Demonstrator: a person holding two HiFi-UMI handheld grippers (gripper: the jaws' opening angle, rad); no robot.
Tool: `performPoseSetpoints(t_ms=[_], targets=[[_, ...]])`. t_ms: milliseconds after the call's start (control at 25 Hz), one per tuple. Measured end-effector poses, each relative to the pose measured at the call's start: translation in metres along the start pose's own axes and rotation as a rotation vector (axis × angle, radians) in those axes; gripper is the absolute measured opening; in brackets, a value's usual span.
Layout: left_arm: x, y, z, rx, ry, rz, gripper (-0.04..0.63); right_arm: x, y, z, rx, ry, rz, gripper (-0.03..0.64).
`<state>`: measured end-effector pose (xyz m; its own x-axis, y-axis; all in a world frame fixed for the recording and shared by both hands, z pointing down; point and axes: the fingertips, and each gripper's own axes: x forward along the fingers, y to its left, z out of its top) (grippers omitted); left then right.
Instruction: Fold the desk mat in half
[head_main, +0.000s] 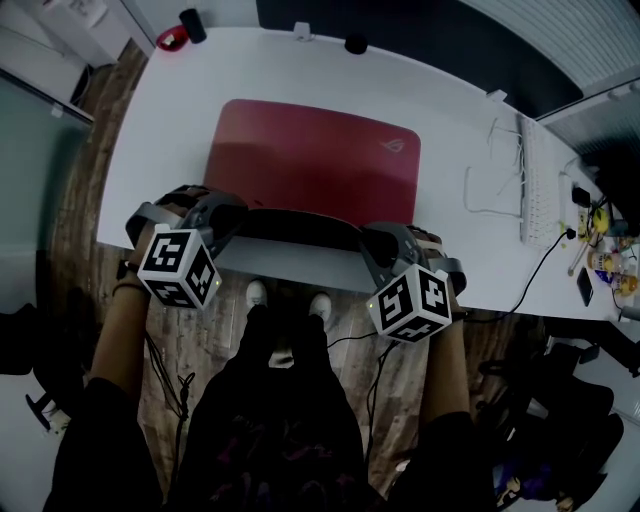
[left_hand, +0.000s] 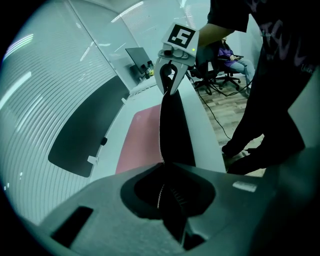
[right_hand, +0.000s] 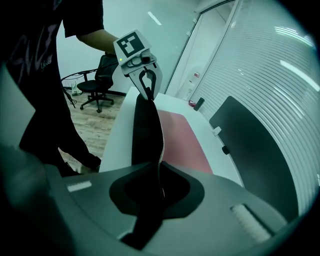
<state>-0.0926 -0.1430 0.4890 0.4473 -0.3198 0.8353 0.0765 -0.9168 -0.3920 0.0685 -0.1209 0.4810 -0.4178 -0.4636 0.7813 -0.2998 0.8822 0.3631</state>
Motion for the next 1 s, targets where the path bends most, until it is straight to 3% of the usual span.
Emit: performPoseSetpoints(t_ms=[440,840,1000], targets=[[0.028,0.067,-0.010,0.016,0.011,0.004,0.025,0.031,-0.067,-0.001,-0.055,0.033,0.056,0.035],[0.064,0.119,-0.021,-0.005,0.015,-0.009,0.025,0.062,-0.116,-0.009,-0.069,0.061,0.086,0.035],[0.079,0.144,-0.026,-0.048,-0.001,-0.011,0.025,0.076,-0.139,-0.014,-0.055,0.065,0.102,0.035]])
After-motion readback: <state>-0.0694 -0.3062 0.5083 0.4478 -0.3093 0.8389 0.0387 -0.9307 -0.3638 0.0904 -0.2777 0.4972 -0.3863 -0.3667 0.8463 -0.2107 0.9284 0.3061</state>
